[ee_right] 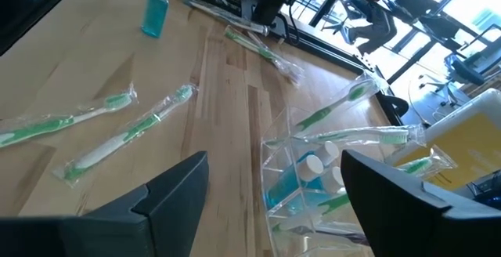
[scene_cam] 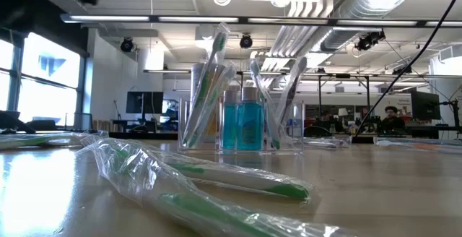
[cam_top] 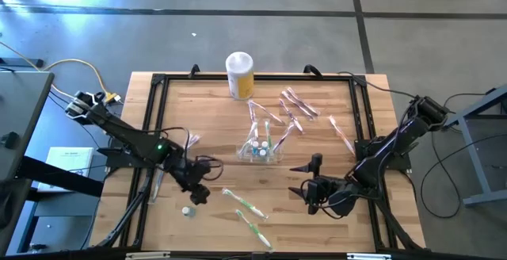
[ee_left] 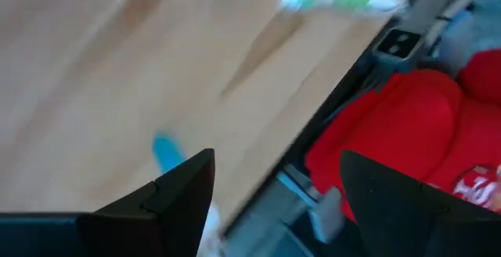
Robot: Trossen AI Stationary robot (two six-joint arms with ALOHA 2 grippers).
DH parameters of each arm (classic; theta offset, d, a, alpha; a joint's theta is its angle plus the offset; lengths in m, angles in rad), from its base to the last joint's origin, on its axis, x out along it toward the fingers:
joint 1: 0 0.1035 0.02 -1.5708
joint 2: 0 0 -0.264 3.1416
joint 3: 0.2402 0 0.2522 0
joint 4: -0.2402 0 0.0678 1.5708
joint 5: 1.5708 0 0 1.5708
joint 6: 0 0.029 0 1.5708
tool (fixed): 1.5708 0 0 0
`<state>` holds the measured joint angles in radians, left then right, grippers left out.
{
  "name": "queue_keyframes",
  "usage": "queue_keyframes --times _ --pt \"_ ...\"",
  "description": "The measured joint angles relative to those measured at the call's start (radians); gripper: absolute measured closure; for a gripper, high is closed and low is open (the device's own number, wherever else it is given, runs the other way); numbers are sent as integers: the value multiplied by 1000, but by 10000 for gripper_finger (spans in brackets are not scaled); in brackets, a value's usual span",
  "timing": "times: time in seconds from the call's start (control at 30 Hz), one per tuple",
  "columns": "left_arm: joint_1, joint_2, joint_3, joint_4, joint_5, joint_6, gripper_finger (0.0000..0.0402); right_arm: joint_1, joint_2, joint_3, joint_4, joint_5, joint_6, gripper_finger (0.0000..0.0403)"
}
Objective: Pick & Place toothbrushing station
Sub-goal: Put the mouthwash bottle into the transparent organizer
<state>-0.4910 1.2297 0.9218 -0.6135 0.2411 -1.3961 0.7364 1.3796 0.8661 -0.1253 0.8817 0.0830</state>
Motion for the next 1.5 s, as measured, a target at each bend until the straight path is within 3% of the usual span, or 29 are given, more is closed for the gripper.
queue_keyframes --times 0.23,0.53,0.87,1.07,1.5 --pt "-123 0 0 -84 -15 -343 135 -12 0 0 0 -29 1 120" --pt "-230 32 0 -121 -107 -563 135 -18 0 0 0 -52 1 120" --pt "-236 158 0 -16 -70 -527 135 -18 0 0 1 -52 1 120" --pt "-236 210 1 -59 -7 -590 135 -18 0 0 0 -52 1 120" --pt "-236 228 1 -71 -56 -564 135 -18 0 0 0 -78 1 120"
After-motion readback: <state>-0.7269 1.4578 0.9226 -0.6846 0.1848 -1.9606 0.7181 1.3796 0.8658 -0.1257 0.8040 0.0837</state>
